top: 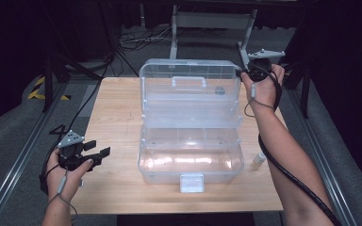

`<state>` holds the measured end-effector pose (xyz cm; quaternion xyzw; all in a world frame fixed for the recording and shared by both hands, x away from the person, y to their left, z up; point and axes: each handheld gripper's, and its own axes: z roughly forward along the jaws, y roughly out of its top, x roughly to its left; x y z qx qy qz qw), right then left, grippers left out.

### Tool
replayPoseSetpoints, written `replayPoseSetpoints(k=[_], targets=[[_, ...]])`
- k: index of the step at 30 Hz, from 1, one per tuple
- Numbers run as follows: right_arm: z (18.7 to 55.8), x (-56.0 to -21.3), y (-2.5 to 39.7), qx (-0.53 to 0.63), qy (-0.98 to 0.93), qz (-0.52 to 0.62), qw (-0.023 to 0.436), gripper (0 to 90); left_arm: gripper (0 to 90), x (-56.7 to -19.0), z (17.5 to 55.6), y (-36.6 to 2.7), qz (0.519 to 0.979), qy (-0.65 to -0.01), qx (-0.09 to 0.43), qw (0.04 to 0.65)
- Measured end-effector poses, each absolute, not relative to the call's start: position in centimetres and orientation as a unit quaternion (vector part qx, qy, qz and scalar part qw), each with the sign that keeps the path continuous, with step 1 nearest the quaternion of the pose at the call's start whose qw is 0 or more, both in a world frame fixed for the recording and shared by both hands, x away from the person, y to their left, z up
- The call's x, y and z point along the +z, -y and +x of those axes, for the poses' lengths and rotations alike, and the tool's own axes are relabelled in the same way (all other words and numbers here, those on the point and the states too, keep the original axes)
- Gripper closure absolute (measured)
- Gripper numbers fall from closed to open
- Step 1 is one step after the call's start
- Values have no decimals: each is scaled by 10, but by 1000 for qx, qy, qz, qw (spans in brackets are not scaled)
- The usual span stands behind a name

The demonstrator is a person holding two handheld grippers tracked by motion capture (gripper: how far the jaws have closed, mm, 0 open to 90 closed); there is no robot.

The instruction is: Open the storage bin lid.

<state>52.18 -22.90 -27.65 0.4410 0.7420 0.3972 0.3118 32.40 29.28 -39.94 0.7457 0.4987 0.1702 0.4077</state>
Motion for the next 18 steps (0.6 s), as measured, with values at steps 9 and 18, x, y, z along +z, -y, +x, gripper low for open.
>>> replayPoseSetpoints(k=[9, 18], targets=[[537, -281, 228, 393, -741, 457, 296, 840, 356, -401, 323, -296, 743, -503, 169, 409], [546, -284, 229, 391, -742, 465, 283, 844, 355, -403, 325, -297, 745, -502, 164, 408]])
